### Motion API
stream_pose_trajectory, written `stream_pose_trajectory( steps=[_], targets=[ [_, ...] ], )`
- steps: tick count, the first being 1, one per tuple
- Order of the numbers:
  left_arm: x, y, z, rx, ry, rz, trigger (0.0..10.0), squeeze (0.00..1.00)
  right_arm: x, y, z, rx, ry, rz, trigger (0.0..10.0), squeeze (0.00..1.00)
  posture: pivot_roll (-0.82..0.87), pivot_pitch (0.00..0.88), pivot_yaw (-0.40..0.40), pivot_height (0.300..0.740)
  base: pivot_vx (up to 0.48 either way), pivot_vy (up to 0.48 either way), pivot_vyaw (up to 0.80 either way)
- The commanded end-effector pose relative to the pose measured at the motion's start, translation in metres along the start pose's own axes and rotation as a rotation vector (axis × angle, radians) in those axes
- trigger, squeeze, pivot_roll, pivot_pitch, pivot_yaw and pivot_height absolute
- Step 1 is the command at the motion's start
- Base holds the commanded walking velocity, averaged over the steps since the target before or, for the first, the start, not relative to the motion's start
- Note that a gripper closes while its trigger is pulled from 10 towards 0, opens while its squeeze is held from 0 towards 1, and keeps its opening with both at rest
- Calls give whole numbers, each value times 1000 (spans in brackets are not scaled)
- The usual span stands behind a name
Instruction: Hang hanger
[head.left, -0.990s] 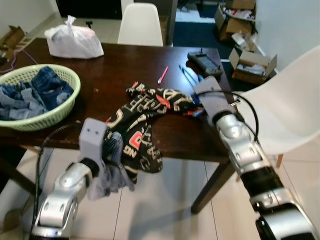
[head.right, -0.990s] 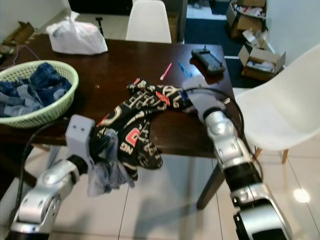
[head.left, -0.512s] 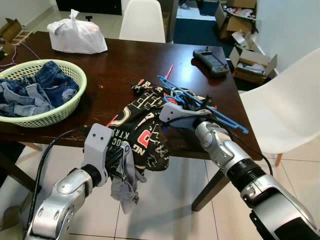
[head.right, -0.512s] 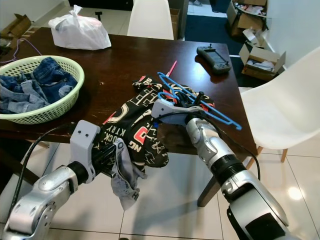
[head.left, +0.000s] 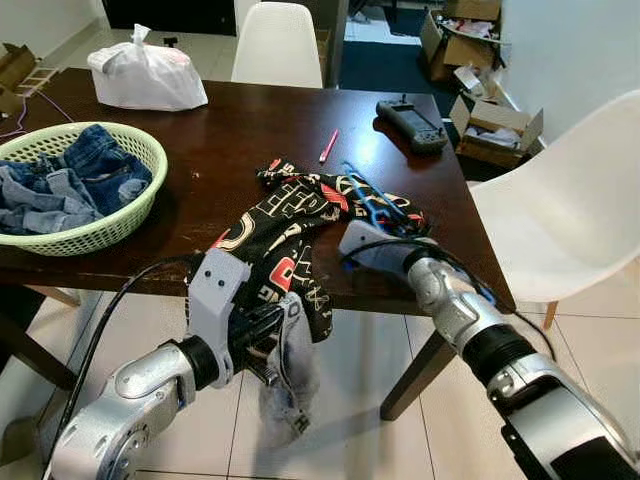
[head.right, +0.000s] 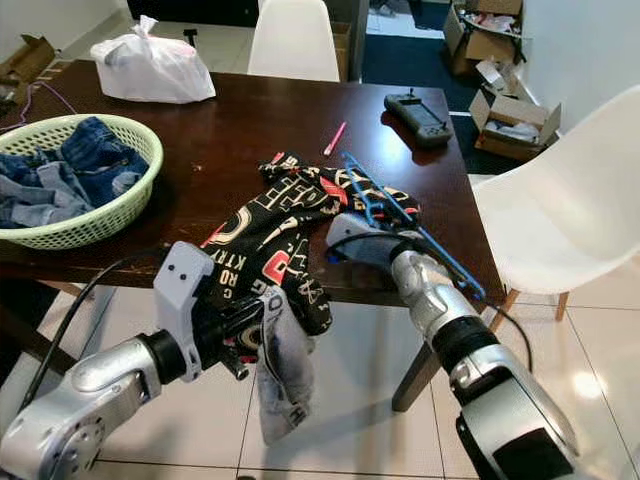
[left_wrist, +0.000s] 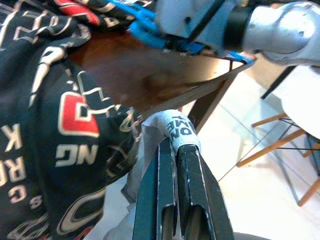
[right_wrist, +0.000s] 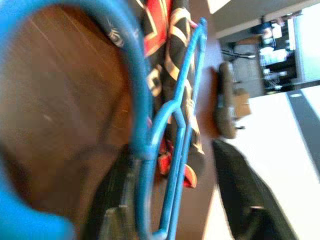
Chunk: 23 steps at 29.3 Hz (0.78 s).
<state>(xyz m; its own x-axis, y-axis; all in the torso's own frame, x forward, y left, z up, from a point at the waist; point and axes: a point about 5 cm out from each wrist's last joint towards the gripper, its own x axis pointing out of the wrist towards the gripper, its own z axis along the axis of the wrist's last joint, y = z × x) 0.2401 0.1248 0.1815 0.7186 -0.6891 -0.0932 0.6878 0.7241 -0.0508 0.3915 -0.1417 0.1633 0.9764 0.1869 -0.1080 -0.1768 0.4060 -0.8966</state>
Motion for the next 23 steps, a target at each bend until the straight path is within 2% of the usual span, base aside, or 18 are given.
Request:
stream_pose_trajectory(
  steps=[1,2,3,5,6,7,8,9,10,11,12,13,15,22,23],
  targets=[
    [-2,-3,2,10,13,-30,10000,0,-1,5,-1,104,-11,45,10000,1000,88,182,-45,740,0,0,0],
    [-2,-3,2,10,13,-30,10000,0,-1,5,-1,104,-11,45,10000,1000,88,182,-45,740,0,0,0],
    [-2,-4,3,11,12,-33,10000,0,-1,4,1,141,-25,67,10000,1000,88,182,-45,740,0,0,0],
    [-2,-4,3,11,12,-33,10000,0,-1,4,1,141,-25,67,10000,1000,88,182,-45,740,0,0,0],
    [-2,-5,5,14,12,-42,10000,0,-2,4,3,204,-53,120,10000,1000,88,181,-44,740,0,0,0],
    [-2,-5,5,14,12,-42,10000,0,-2,4,3,204,-53,120,10000,1000,88,181,-44,740,0,0,0],
    [-3,-7,8,18,8,-57,10000,0,-6,-2,5,295,-96,184,10000,710,88,181,-44,740,0,0,0],
    [-3,-7,8,18,8,-57,10000,0,-6,-2,5,295,-96,184,10000,710,88,181,-44,740,0,0,0],
    [-3,-7,11,21,3,-67,10000,0,-12,-9,5,378,-144,245,10000,55,80,178,-43,740,0,0,0],
    [-3,-7,11,21,3,-67,10000,0,-12,-9,5,378,-144,245,10000,55,80,178,-43,740,0,0,0],
    [-3,-9,13,24,-4,-80,10000,0,-19,-19,5,428,-191,287,10000,0,80,178,-43,740,0,0,0],
    [-3,-10,16,26,-10,-90,10000,0,-26,-27,2,450,-225,317,10000,0,80,178,-43,740,0,0,0],
    [-3,-10,17,27,-13,-95,10000,0,-29,-32,-1,455,-241,331,10000,0,75,176,-44,740,0,0,0],
    [-2,-10,22,33,-25,-107,10000,0,-43,-46,-22,438,-215,327,10000,0,68,173,-40,740,0,0,0],
    [-2,-11,25,38,-31,-111,10000,0,-47,-51,-26,473,-225,316,10000,0,67,173,-39,740,0,0,0]
  ],
)
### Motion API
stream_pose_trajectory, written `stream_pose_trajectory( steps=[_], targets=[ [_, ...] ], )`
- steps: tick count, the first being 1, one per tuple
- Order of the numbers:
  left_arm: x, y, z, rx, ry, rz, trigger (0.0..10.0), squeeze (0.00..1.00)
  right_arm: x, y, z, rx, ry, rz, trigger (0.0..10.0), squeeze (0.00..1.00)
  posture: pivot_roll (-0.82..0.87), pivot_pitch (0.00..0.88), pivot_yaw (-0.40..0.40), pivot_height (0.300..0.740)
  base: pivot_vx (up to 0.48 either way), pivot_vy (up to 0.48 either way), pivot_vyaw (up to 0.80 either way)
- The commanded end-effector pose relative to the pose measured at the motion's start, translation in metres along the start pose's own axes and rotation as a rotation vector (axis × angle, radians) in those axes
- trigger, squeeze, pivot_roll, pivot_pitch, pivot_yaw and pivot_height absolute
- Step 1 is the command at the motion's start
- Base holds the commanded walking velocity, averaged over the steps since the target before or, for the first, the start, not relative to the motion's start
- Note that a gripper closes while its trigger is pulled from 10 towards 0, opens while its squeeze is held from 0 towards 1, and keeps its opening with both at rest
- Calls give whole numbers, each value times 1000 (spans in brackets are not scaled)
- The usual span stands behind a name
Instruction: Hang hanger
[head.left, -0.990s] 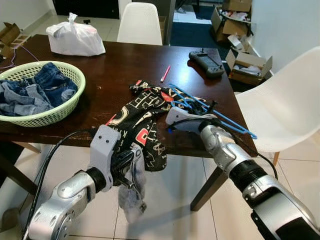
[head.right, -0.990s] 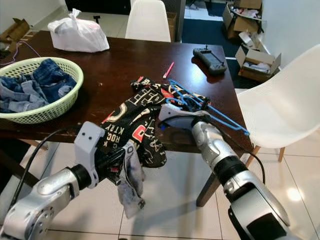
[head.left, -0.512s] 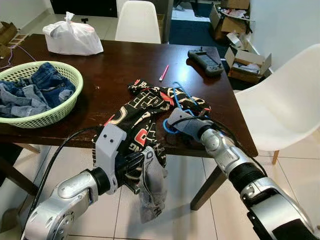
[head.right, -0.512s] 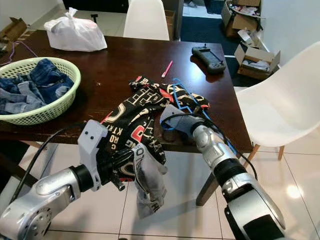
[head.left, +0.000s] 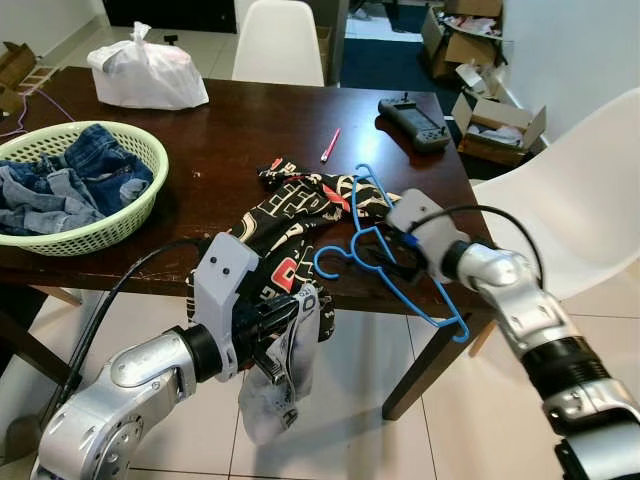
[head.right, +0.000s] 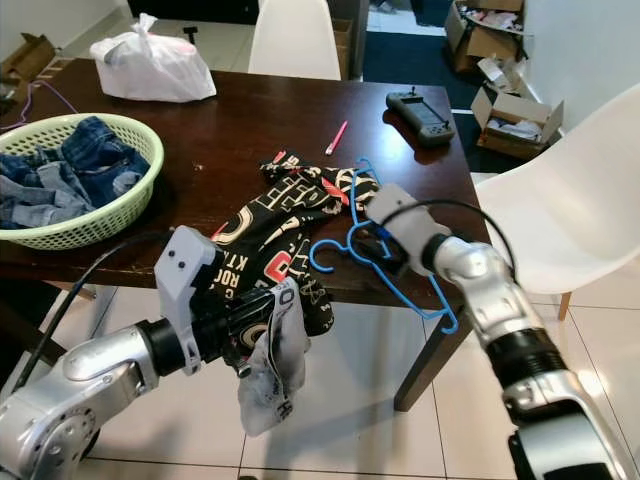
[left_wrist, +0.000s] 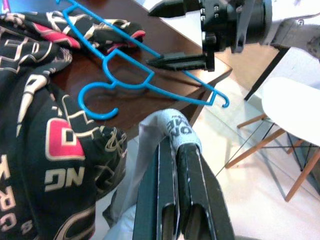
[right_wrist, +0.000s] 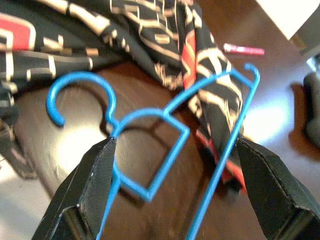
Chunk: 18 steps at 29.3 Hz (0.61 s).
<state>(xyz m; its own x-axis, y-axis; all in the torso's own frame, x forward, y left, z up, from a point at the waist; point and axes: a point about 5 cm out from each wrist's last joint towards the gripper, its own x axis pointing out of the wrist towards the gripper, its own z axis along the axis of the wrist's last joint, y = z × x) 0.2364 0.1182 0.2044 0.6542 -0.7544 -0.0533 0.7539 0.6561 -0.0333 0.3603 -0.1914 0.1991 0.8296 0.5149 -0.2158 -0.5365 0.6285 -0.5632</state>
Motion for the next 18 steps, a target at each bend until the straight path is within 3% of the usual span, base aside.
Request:
stream_pose_trajectory(
  steps=[1,2,4,7,9,11,12,14,18],
  targets=[
    [-1,-2,2,13,5,-18,10000,0,-5,-3,2,26,-21,-1,10000,0,67,173,-39,740,0,0,0],
    [-1,-3,7,17,-13,-26,10000,0,-9,-4,3,74,-59,-2,10000,0,66,170,-36,740,0,0,0],
    [-1,-3,7,17,-13,-26,10000,0,-9,-4,3,74,-59,-2,10000,0,66,170,-36,740,0,0,0],
    [-1,-7,27,22,-106,-84,10000,0,-25,-2,11,223,-191,55,10000,0,66,166,-36,740,0,0,0],
    [-1,-7,27,22,-106,-84,10000,0,-25,-2,11,223,-191,55,10000,0,66,166,-36,740,0,0,0],
    [-13,-15,67,45,-288,-233,10000,0,-57,6,18,393,-387,253,10000,0,70,162,-33,740,0,0,0],
    [-13,-15,67,45,-288,-233,10000,0,-57,6,18,393,-387,253,10000,0,70,162,-33,740,0,0,0],
    [-30,-20,89,110,-382,-373,10000,0,-80,9,20,502,-531,388,10000,0,72,156,-32,740,0,0,0],
    [-45,-17,101,190,-387,-460,10000,0,-90,16,19,537,-564,468,10000,0,77,155,-26,740,0,0,0]
  ],
)
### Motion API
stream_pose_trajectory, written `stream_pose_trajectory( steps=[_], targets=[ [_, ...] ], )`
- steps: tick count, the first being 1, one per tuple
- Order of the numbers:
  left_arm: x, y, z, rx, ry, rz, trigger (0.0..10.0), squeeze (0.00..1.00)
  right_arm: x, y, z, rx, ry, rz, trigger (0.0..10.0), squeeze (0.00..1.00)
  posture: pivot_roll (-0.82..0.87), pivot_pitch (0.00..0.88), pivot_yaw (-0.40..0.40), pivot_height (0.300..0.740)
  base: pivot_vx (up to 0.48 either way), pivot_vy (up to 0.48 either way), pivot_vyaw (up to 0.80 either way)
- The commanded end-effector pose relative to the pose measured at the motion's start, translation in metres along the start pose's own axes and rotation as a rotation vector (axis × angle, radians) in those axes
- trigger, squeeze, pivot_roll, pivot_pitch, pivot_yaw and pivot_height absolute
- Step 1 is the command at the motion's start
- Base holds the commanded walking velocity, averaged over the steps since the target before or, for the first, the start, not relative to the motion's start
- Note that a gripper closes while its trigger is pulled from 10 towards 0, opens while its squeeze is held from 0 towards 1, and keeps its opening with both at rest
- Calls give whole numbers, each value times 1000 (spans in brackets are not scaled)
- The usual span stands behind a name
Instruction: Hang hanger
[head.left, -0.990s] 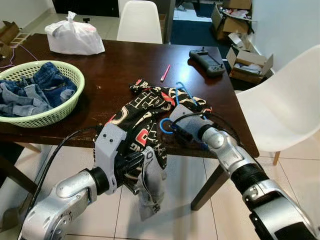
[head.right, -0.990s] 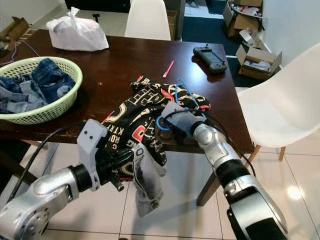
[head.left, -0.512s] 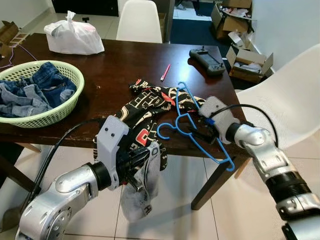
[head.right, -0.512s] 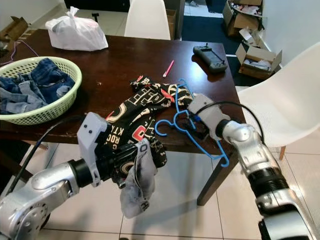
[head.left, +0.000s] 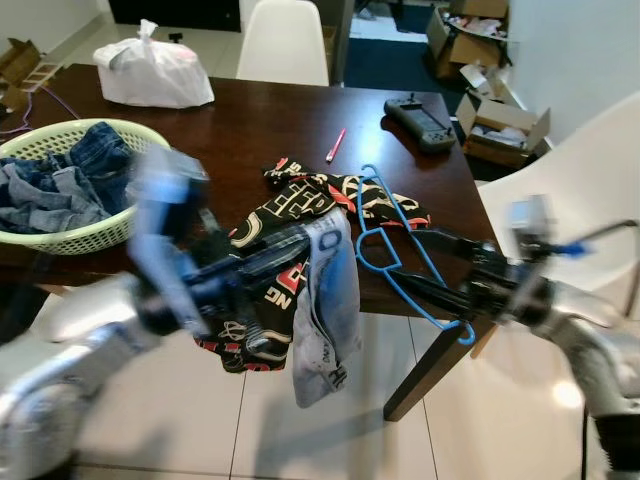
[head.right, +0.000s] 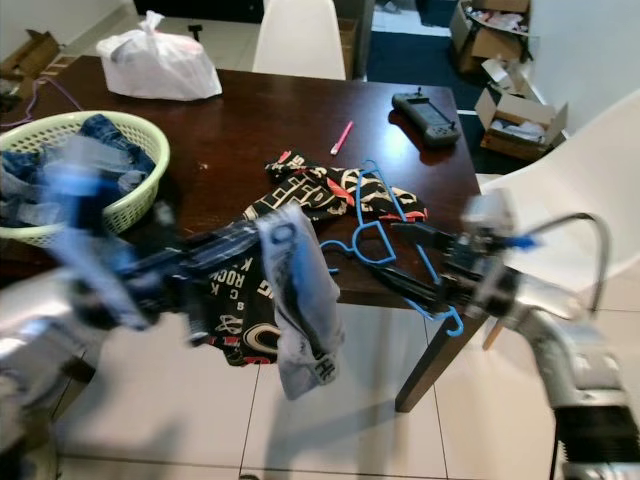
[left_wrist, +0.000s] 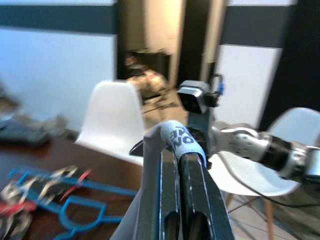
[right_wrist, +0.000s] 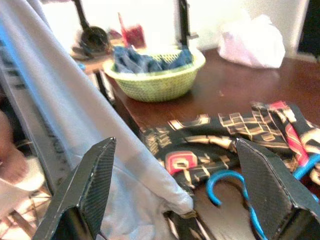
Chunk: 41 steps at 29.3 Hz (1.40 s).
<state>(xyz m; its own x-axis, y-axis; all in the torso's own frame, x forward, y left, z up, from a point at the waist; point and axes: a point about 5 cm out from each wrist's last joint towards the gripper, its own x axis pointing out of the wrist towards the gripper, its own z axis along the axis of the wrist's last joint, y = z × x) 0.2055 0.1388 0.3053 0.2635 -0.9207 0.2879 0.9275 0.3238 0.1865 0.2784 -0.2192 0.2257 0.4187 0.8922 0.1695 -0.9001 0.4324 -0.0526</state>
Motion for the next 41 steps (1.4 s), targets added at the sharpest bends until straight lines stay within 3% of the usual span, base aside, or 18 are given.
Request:
stream_pose_trajectory(
  steps=[1,9,11,12,14,20,22,26,28,31,36,41],
  targets=[
    [-1,-4,5,11,-14,-56,10000,0,0,5,-1,21,-6,36,10000,0,77,155,-26,740,0,0,0],
    [-9,14,21,67,33,-79,10000,0,1,28,-16,91,38,105,10000,0,85,157,3,740,0,0,0],
    [-15,34,28,99,49,5,10000,0,1,47,-18,142,48,180,10000,0,85,160,13,740,0,0,0],
    [-15,34,28,99,49,5,10000,0,1,47,-18,142,48,180,10000,0,85,160,13,740,0,0,0],
    [-17,47,33,109,28,55,10000,0,11,65,-19,176,45,249,10000,0,83,160,16,740,0,0,0],
    [-15,47,32,99,17,17,10000,0,25,75,-19,183,15,260,10000,0,80,159,25,740,0,0,0],
    [-9,41,32,80,0,-68,10000,0,41,82,-18,170,-19,259,10000,0,85,157,34,740,0,0,0],
    [-6,38,33,71,-10,-97,10000,0,47,84,-17,154,-27,248,10000,0,85,156,36,740,0,0,0],
    [-2,36,35,59,-14,-142,10000,0,62,80,-9,114,-74,168,10000,0,88,158,43,740,0,0,0],
    [-1,38,35,53,-9,-155,10000,0,72,74,1,99,-130,81,10000,0,88,162,48,740,0,0,0],
    [-2,45,33,55,-1,-118,10000,0,81,67,18,85,-216,-17,10000,0,87,167,53,740,0,0,0],
    [-5,49,30,53,3,-71,10000,0,84,71,33,76,-292,-10,10000,0,87,172,62,740,0,0,0]
  ],
)
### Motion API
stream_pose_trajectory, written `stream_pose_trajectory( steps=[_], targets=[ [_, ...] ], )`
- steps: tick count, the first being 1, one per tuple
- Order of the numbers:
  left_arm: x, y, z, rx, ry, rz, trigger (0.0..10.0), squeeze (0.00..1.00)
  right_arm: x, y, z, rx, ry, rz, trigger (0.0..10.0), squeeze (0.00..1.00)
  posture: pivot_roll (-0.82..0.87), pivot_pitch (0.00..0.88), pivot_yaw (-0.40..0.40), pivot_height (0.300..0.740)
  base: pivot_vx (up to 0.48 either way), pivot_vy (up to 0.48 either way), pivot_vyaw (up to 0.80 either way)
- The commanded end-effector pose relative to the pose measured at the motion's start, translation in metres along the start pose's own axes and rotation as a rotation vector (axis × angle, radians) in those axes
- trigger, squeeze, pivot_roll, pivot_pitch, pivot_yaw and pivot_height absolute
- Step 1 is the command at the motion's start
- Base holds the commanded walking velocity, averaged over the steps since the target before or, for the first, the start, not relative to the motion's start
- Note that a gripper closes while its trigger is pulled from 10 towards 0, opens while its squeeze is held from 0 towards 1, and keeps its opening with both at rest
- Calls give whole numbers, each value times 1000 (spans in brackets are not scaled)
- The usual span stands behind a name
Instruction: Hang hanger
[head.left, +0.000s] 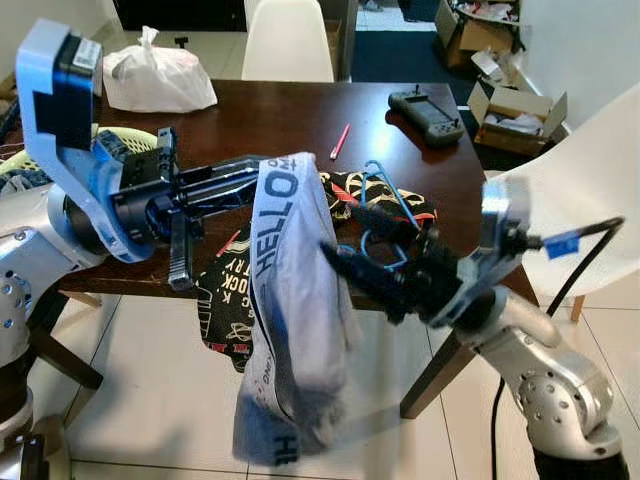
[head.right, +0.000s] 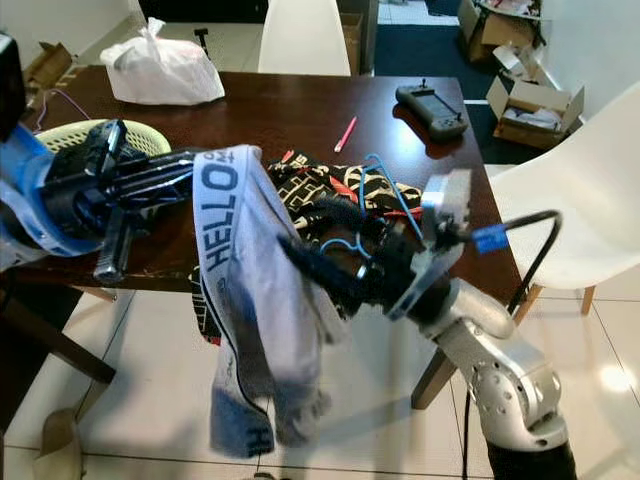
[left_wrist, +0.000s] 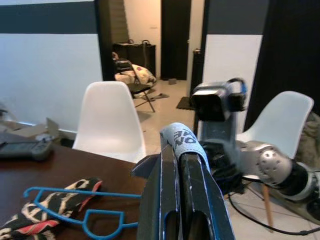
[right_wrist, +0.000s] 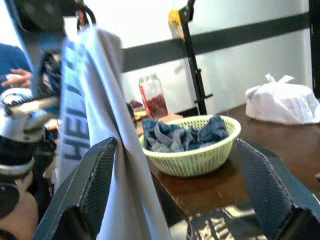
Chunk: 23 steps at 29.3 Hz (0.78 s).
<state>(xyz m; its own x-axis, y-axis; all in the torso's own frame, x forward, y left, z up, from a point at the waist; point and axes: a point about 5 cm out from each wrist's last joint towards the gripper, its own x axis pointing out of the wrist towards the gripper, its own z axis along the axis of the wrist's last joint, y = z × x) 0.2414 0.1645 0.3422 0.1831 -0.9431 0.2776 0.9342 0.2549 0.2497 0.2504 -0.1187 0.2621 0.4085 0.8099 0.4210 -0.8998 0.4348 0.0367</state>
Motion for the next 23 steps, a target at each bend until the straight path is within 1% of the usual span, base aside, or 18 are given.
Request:
stream_pose_trajectory(
  steps=[1,4,7,8,10,11,17,18,19,21,22,23],
  targets=[
    [-3,2,-2,7,9,28,10000,0,2,7,9,-6,-42,34,10000,0,87,172,62,740,0,0,0],
    [-5,4,-2,-5,-10,65,10000,0,2,13,12,17,-70,70,10000,0,90,179,65,740,0,0,0],
    [-6,4,-2,-7,-13,68,10000,0,2,14,12,20,-72,76,10000,0,90,179,65,740,0,0,0],
    [-6,3,-3,-14,-18,77,10000,0,5,19,13,15,-61,97,10000,0,95,182,68,740,0,0,0],
    [-7,3,-4,-16,-19,82,10000,0,6,20,13,11,-59,98,10000,0,95,182,68,740,0,0,0],
    [-8,4,-4,-25,-33,106,10000,0,11,17,11,-56,-5,47,10000,0,100,185,74,740,0,0,0],
    [-9,7,-7,-59,-68,160,10000,0,19,16,14,-85,-8,-4,10000,0,103,190,80,740,0,0,0],
    [-9,9,-8,-72,-84,187,10000,0,21,15,13,-116,16,-25,10000,0,102,190,82,740,0,0,0],
    [-9,9,-8,-72,-84,187,10000,0,21,15,13,-116,16,-25,10000,0,102,190,82,740,0,0,0],
    [-9,15,-11,-101,-122,254,10000,0,27,13,8,-169,63,-75,10000,0,103,194,86,740,0,0,0],
    [-9,15,-11,-101,-122,254,10000,0,27,13,8,-169,63,-75,10000,0,103,194,86,740,0,0,0],
    [-8,17,-13,-111,-131,267,10000,0,32,13,6,-169,59,-102,10000,0,105,194,87,740,0,0,0]
  ],
)
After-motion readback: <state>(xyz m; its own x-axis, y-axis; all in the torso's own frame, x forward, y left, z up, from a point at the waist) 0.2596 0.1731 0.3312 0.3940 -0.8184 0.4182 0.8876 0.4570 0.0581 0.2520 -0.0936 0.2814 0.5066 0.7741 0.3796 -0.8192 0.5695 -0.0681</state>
